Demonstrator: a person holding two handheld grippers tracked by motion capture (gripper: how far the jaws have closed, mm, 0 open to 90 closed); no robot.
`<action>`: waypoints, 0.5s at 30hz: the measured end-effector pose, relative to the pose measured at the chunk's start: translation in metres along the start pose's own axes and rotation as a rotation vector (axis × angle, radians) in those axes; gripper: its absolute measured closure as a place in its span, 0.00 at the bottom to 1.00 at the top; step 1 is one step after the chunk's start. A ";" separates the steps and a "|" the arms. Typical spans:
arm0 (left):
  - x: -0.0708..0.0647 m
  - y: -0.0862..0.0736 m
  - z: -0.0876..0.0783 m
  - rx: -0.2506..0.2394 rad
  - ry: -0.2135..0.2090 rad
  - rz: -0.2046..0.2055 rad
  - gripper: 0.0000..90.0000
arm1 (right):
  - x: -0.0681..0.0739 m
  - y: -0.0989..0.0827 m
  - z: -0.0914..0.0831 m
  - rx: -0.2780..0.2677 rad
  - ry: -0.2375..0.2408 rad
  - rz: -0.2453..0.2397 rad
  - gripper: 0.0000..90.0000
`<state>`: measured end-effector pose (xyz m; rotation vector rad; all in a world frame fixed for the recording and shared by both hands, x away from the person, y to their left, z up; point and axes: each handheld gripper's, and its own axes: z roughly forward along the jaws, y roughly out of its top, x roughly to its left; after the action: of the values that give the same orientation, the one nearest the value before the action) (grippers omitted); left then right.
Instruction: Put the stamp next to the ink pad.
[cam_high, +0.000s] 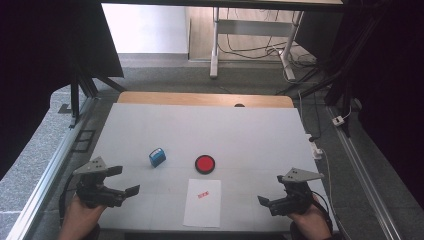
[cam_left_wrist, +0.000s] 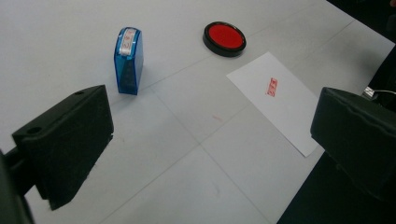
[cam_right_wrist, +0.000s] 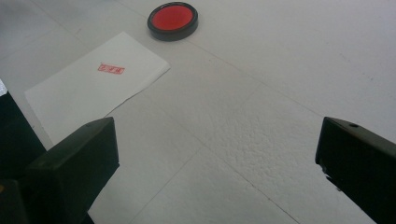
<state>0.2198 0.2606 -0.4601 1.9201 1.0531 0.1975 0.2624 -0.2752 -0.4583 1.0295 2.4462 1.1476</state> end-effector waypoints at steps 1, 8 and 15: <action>0.000 -0.002 -0.001 0.000 0.004 -0.001 0.00 | 0.000 0.000 0.000 0.000 0.000 0.000 0.00; -0.001 -0.017 -0.010 0.012 0.031 -0.011 0.00 | 0.000 0.000 0.000 -0.001 -0.001 0.002 0.00; 0.002 -0.029 -0.017 0.022 0.054 -0.038 0.00 | 0.000 0.000 0.000 0.000 -0.003 0.001 0.00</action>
<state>0.1957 0.2793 -0.4731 1.9224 1.1306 0.2183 0.2624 -0.2753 -0.4583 1.0324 2.4429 1.1459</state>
